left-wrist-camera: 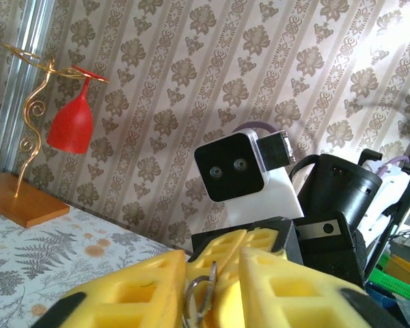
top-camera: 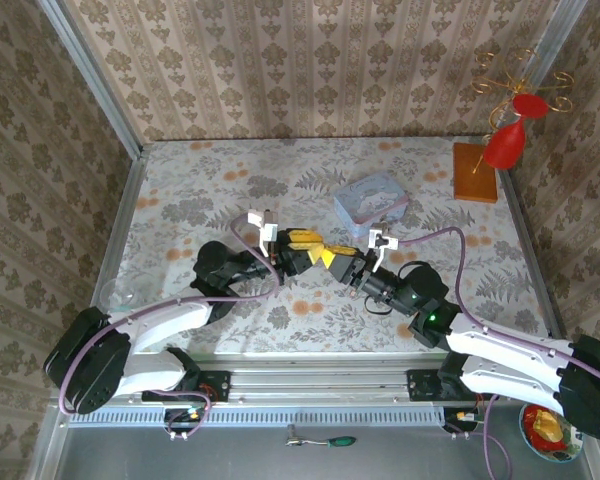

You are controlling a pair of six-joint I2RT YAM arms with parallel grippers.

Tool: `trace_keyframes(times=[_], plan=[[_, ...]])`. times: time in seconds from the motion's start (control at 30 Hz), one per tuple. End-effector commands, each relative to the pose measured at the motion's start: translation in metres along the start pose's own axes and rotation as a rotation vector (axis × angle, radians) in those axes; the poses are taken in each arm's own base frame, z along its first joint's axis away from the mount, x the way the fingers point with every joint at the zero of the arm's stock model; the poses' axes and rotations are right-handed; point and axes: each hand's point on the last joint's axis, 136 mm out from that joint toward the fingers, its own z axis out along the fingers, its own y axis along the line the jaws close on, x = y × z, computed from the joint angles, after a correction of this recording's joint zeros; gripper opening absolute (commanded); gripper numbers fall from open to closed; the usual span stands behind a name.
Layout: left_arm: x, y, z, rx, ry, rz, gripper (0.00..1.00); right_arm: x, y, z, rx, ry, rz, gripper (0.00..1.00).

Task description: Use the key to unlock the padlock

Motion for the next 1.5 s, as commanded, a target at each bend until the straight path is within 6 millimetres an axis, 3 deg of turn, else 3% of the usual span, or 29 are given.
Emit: trace_keyframes(times=[0.0, 0.53, 0.73, 0.83, 0.9, 1.47], plan=[[-0.017, -0.015, 0.004, 0.059, -0.034, 0.043, 0.22, -0.013, 0.010, 0.003, -0.018, -0.036, 0.009, 0.00], [-0.020, -0.012, 0.007, 0.045, -0.019, 0.036, 0.00, -0.006, -0.010, 0.000, 0.074, -0.027, 0.013, 0.00], [-0.018, -0.011, 0.007, 0.038, -0.011, 0.036, 0.01, -0.004, -0.014, -0.001, 0.093, -0.017, 0.012, 0.00], [-0.018, -0.010, 0.006, 0.029, -0.009, 0.040, 0.15, -0.004, -0.015, -0.002, 0.103, -0.019, 0.011, 0.00], [-0.018, -0.011, 0.005, 0.027, -0.012, 0.044, 0.17, -0.004, -0.016, -0.003, 0.104, -0.020, 0.012, 0.00], [-0.017, -0.013, 0.004, 0.036, -0.004, 0.037, 0.00, 0.000, -0.023, -0.004, 0.141, -0.016, 0.019, 0.00]])
